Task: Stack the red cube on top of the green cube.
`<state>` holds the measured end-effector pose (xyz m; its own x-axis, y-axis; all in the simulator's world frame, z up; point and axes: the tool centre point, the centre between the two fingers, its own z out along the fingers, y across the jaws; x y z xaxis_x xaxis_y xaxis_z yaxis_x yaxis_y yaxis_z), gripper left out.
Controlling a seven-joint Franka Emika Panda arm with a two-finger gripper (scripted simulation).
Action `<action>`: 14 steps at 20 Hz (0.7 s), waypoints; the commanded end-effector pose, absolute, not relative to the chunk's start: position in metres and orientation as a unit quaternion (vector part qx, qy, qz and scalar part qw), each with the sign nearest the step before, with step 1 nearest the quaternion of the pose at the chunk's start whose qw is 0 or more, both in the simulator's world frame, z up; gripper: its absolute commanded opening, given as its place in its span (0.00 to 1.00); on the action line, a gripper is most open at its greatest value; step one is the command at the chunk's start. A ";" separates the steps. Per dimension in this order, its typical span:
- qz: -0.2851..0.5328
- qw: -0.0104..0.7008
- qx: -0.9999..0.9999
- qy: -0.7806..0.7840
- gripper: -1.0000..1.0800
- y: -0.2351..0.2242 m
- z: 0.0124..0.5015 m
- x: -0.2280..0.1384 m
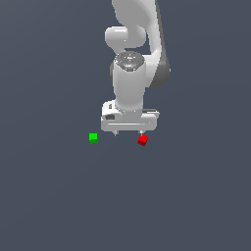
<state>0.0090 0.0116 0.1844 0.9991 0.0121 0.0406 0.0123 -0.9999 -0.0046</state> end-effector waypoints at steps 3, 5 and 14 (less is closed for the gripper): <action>-0.020 0.002 -1.000 -0.005 0.96 0.012 0.184 0.009; -0.020 0.002 -1.000 -0.002 0.96 0.013 0.182 0.007; -0.017 0.002 -0.999 0.039 0.96 0.023 0.163 -0.007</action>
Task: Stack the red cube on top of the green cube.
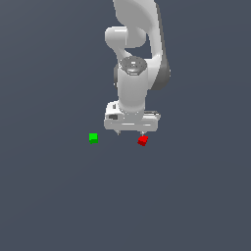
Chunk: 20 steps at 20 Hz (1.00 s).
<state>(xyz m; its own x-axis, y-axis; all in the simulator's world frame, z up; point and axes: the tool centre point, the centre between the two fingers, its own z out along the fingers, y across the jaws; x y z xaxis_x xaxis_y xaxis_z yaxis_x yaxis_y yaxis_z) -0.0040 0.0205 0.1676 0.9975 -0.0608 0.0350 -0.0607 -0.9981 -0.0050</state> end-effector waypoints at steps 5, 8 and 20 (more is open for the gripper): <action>-0.013 0.001 -0.997 0.080 0.96 0.035 0.144 -0.021; -0.011 0.001 -0.994 0.110 0.96 0.044 0.130 -0.031; -0.003 0.000 -0.978 0.209 0.96 0.081 0.084 -0.057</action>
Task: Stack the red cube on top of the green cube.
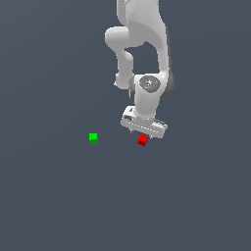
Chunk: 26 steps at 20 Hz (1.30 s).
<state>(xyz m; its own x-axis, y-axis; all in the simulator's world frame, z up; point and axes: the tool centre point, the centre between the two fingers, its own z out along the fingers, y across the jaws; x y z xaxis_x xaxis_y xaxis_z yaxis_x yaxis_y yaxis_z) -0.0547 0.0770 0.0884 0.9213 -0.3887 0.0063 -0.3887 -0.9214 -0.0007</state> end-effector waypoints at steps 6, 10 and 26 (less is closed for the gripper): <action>0.001 0.000 0.973 -0.232 0.96 0.091 0.073 -0.061; 0.000 0.000 0.971 -0.237 0.96 0.093 0.070 -0.062; 0.000 0.000 0.971 -0.237 0.96 0.093 0.024 -0.063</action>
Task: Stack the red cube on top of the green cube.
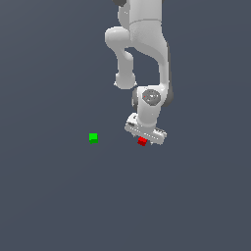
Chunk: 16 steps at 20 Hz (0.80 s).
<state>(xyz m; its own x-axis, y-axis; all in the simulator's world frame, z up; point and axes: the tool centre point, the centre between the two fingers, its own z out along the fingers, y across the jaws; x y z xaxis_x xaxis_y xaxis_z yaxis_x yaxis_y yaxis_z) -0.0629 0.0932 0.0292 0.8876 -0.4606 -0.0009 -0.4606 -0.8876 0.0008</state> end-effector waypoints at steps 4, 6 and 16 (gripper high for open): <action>0.000 0.000 0.971 -0.237 0.96 0.094 0.020 -0.062; 0.000 0.000 0.971 -0.237 0.00 0.094 0.020 -0.062; 0.000 0.000 0.971 -0.237 0.00 0.094 0.020 -0.062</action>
<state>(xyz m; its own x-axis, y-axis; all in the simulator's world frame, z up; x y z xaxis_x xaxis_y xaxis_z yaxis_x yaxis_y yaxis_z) -0.0621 0.0941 0.0203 0.8877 -0.4605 -0.0002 -0.4605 -0.8877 0.0000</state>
